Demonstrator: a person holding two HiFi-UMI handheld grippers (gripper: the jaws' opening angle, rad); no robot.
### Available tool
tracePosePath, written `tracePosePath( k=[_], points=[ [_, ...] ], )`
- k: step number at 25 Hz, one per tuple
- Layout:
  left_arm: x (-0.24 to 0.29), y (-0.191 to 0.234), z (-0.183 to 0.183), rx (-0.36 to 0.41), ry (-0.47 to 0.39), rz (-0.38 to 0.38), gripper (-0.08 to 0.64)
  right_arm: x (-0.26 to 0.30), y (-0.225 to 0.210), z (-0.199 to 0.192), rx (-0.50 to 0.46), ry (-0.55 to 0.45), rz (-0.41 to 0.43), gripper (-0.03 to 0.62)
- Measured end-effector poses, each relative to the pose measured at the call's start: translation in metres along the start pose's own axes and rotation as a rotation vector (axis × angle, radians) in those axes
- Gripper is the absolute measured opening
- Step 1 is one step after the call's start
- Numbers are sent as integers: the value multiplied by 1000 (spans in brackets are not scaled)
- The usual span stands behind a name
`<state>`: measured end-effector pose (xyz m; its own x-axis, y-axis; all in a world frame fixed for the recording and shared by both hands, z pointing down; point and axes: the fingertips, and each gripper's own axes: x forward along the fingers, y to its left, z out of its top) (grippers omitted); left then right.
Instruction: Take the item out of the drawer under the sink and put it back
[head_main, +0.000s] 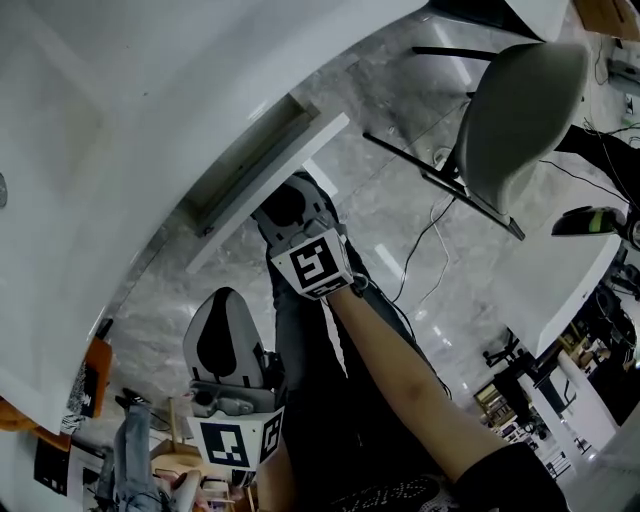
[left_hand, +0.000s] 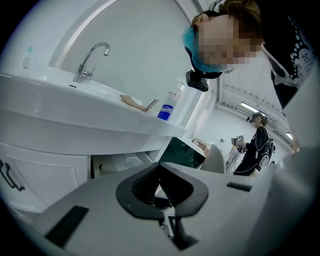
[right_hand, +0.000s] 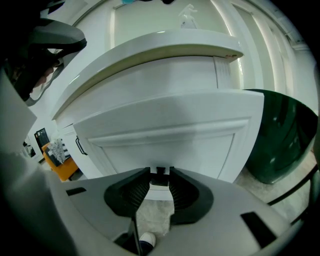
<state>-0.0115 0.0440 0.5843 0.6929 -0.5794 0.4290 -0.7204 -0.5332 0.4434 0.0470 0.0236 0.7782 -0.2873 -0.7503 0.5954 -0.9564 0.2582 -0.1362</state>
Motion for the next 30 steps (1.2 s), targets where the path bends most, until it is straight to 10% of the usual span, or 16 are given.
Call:
tracePosePath(
  k=[25, 30],
  points=[
    [-9, -12, 57, 43, -67, 18, 5, -49, -9, -15, -10, 222, 149, 126],
    [-27, -24, 75, 64, -59, 30, 5, -101, -9, 28, 3, 141, 203, 20]
  ],
)
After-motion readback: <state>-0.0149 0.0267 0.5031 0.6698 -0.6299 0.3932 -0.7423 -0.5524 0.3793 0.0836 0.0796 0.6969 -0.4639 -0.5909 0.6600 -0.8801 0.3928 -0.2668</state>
